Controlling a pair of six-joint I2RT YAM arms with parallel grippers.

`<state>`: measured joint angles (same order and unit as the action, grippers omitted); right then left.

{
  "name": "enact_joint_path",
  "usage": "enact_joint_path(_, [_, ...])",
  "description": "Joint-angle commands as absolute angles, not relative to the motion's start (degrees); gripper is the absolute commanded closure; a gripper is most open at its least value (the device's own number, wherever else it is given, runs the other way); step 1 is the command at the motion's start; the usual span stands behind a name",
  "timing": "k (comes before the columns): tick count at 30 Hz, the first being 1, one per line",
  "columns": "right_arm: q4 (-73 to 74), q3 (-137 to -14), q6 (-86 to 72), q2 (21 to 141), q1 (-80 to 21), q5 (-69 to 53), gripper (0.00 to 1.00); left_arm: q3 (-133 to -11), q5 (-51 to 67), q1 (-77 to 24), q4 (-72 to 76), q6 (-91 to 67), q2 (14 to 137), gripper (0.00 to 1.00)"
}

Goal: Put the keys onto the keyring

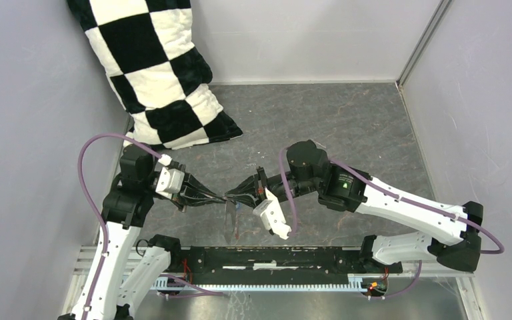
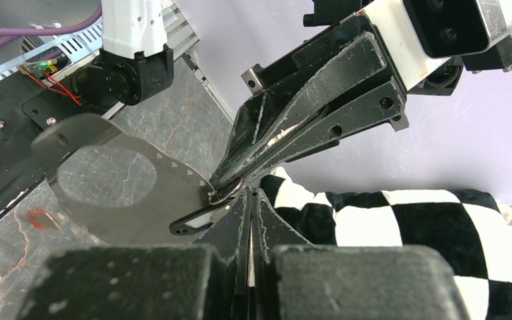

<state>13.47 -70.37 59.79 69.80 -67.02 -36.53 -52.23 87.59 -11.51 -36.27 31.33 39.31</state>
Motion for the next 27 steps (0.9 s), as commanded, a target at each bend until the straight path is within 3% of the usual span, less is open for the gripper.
enact_joint_path(1, [11.34,-73.99,60.76,71.08,-67.34,-38.09,1.0,-53.26,93.6,-12.13,-34.55,30.85,38.63,0.98])
enact_joint_path(9, [12.48,-75.77,60.54,72.49,-67.33,-38.54,0.99,-53.09,92.26,-12.14,-34.62,31.37,38.11,0.98])
enact_joint_path(20, [10.24,-74.01,59.27,70.64,-67.37,-36.74,1.0,-53.94,87.18,-12.13,-36.77,30.83,36.7,0.72])
enact_joint_path(27, [9.09,-73.72,58.62,70.06,-67.39,-36.65,1.0,-53.88,84.62,-12.13,-38.06,30.76,35.91,0.71])
